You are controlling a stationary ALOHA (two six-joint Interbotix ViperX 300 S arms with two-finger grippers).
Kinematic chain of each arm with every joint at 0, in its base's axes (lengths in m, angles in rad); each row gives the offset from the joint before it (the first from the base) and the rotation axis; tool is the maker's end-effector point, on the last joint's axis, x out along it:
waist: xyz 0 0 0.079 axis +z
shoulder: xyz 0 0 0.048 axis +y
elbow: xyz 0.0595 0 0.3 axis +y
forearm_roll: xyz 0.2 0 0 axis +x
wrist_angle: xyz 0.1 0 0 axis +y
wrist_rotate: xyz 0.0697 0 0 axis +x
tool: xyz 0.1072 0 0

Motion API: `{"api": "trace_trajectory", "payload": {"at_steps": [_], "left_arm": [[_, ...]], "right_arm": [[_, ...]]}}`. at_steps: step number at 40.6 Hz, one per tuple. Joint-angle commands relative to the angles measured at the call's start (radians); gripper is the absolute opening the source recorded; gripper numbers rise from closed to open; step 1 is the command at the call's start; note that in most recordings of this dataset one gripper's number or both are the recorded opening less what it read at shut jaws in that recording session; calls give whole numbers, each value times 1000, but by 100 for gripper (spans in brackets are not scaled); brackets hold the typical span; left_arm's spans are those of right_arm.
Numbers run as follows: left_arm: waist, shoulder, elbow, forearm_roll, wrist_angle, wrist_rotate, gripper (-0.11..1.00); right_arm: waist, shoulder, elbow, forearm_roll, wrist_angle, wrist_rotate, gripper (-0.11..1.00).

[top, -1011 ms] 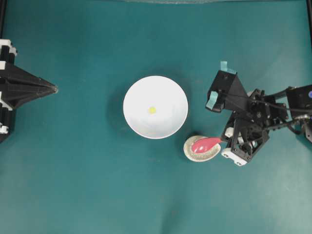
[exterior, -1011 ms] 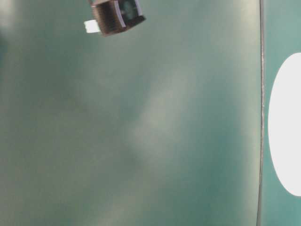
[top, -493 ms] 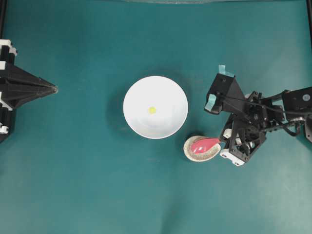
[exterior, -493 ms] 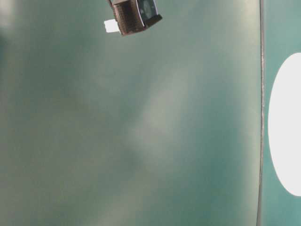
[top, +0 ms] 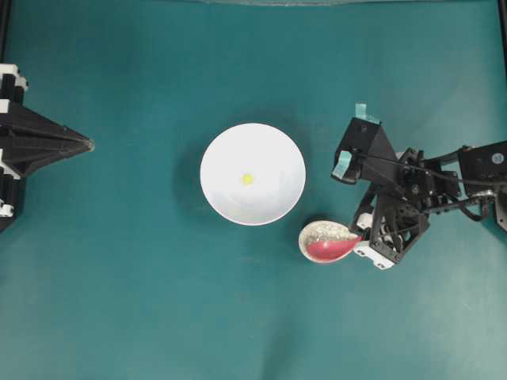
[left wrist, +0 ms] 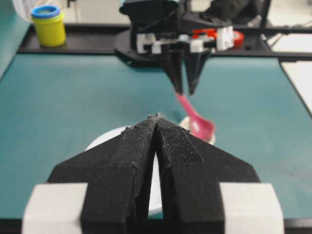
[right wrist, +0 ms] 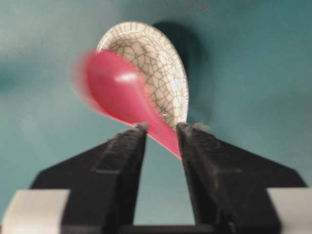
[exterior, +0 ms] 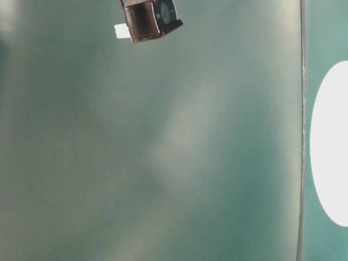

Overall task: Scoop the yellow hexagonal prism block from the bowl with a spoon using the right arm.
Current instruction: 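Carry the spoon back right and lower it onto the spoon rest, then open the right gripper and regrasp the spoon handle near the rest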

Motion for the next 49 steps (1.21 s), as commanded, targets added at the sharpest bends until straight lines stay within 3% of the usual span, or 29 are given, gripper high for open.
{"api": "trace_trajectory", "payload": {"at_steps": [1, 9, 15, 30, 39, 49], "left_arm": [[-2, 5, -28, 3, -5, -2, 0], [-2, 5, -28, 3, -5, -2, 0], [-2, 5, -28, 3, -5, -2, 0], [-2, 5, -28, 2, -5, -3, 0], [-2, 5, -29, 3, -11, -2, 0], [-2, 8, -34, 3, -17, -2, 0]], "right_arm": [[2, -6, -11, -2, -6, 0, 42], [3, -6, -11, -18, -5, -8, 45], [3, -14, -5, -67, -12, -17, 46], [37, -40, 21, -337, -95, -21, 48], [63, -97, 97, -482, -264, -21, 57], [49, -152, 235, -509, -571, -21, 57]]}}
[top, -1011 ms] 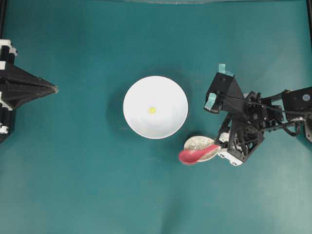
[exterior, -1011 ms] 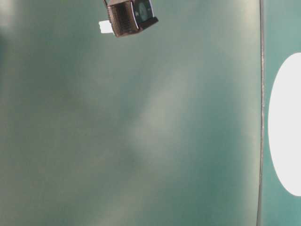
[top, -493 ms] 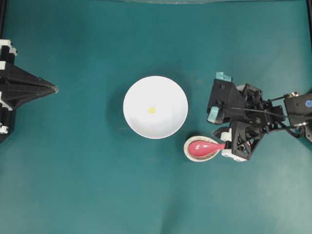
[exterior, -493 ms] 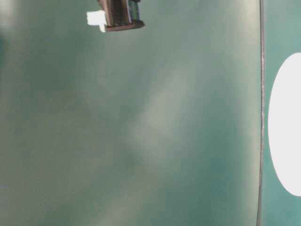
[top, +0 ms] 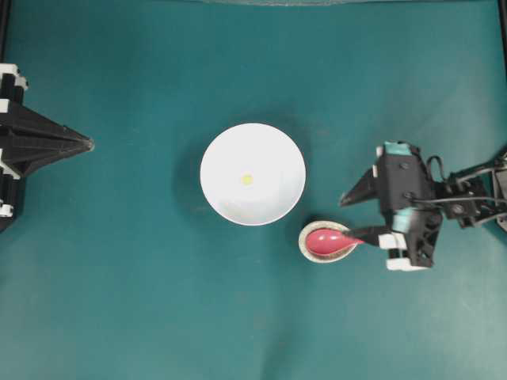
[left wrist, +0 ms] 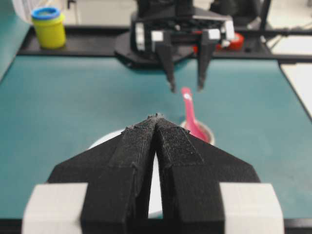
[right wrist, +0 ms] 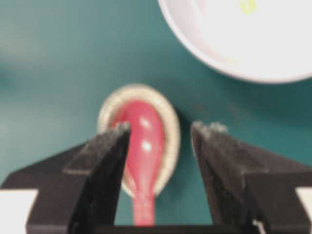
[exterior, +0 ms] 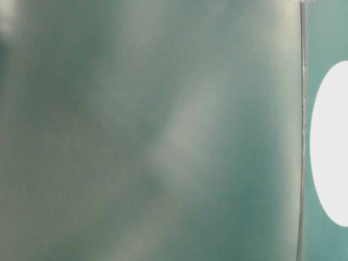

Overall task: Scoop the yellow hexagonal prism block from the bowl with a spoon using the right arm.
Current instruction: 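Open the right gripper and regrasp the spoon handle near the rest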

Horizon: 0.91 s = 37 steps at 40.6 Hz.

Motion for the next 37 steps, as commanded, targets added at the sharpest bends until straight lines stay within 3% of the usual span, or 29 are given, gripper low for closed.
{"api": "trace_trajectory", "payload": {"at_steps": [1, 7, 18, 30, 34, 37], "left_arm": [[-2, 8, -28, 3, -14, 0, 0], [-2, 11, -29, 2, -20, 0, 0], [-2, 12, -29, 3, -28, 0, 0], [-2, 12, -28, 3, -28, 0, 0], [-2, 14, -28, 3, -28, 0, 0], [-2, 14, -28, 3, -28, -2, 0]], "right_arm": [[-11, -26, 38, -3, -121, 3, 57], [-26, -29, 109, 0, -258, 3, 57], [-72, -18, 192, 5, -391, 3, 57], [-127, 71, 275, 34, -655, -6, 57], [-130, 112, 290, 66, -742, -44, 57], [-130, 143, 305, 127, -810, -104, 57]]}}
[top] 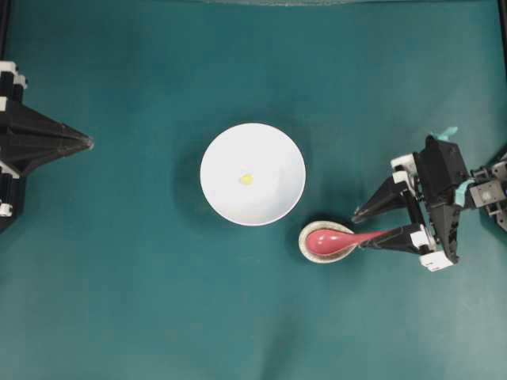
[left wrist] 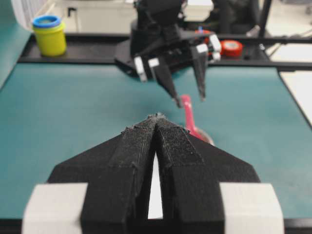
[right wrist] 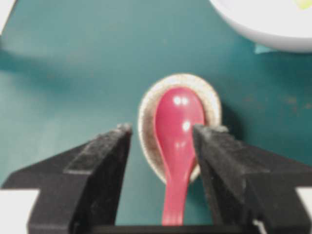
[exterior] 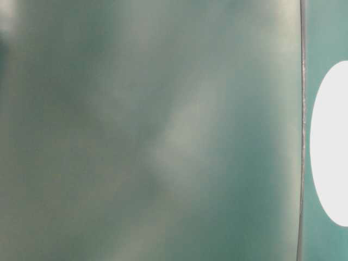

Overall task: Scoop the yellow hexagonal prism block from the bowl with a spoon using the right arm.
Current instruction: 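Open the right gripper and regrasp the spoon handle near the rest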

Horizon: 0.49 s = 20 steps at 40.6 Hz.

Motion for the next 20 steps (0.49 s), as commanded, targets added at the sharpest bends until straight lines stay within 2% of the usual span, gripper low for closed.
{"api": "trace_trajectory", "payload": {"at_steps": [1, 6, 10, 20], "left_arm": [[-2, 9, -26, 3, -9, -2, 0], [-2, 9, -26, 2, -8, -2, 0], [-2, 9, -26, 2, -3, -3, 0], [-2, 9, -26, 2, -2, -3, 0]], "right_arm": [[-2, 25, 8, 63, -78, -52, 57], [6, 61, 41, 175, -193, -164, 57], [26, 81, 72, 247, -293, -216, 57], [109, 160, 107, 351, -422, -238, 57]]}}
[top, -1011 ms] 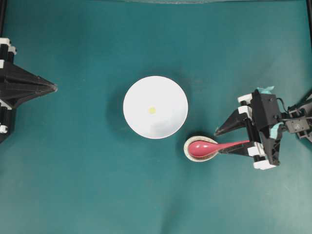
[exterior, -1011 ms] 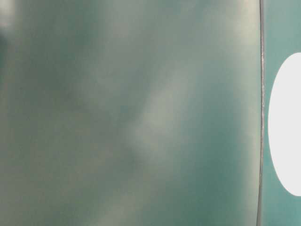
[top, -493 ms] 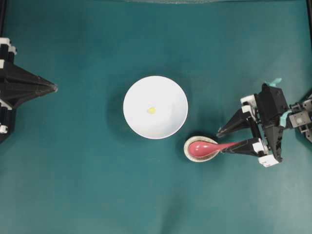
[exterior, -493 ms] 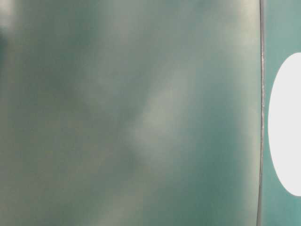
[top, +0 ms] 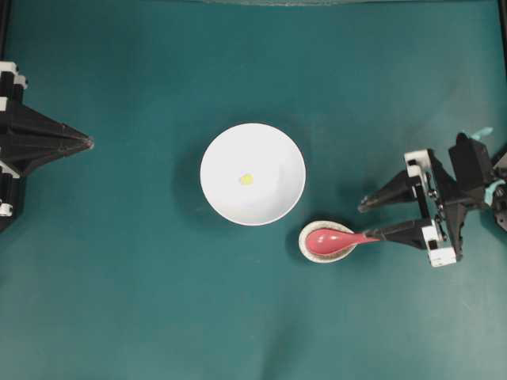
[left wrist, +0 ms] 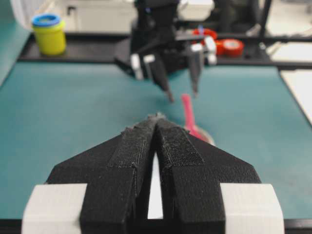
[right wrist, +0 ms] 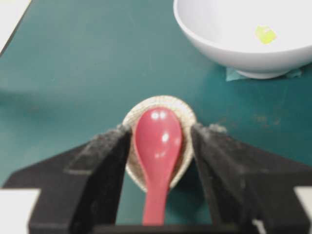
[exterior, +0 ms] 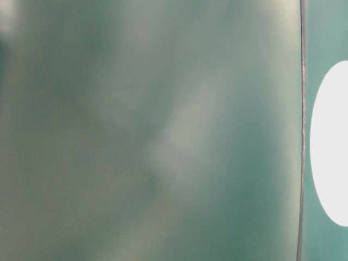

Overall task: Scoop the yellow hexagonal prism block from the bowl with a spoon using the right arm.
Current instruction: 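Open the right gripper and regrasp the spoon handle near the rest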

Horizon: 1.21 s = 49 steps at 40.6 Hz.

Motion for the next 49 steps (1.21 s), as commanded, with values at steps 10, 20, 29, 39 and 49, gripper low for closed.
{"api": "trace_trajectory", "payload": {"at_steps": [10, 20, 29, 39, 49], "left_arm": [[0, 11, -26, 0, -3, -2, 0], [0, 9, -25, -2, -3, -3, 0], [0, 11, -26, -2, -3, -17, 0], [0, 11, -26, -2, -2, -20, 0], [0, 11, -26, -2, -2, -21, 0]], "right_arm": [[60, 146, -8, 94, -130, -9, 57], [100, 250, -6, 143, -230, -12, 57], [156, 284, -20, 190, -241, -12, 57], [183, 284, -12, 198, -225, -35, 57], [184, 285, -21, 198, -192, -71, 50]]}}
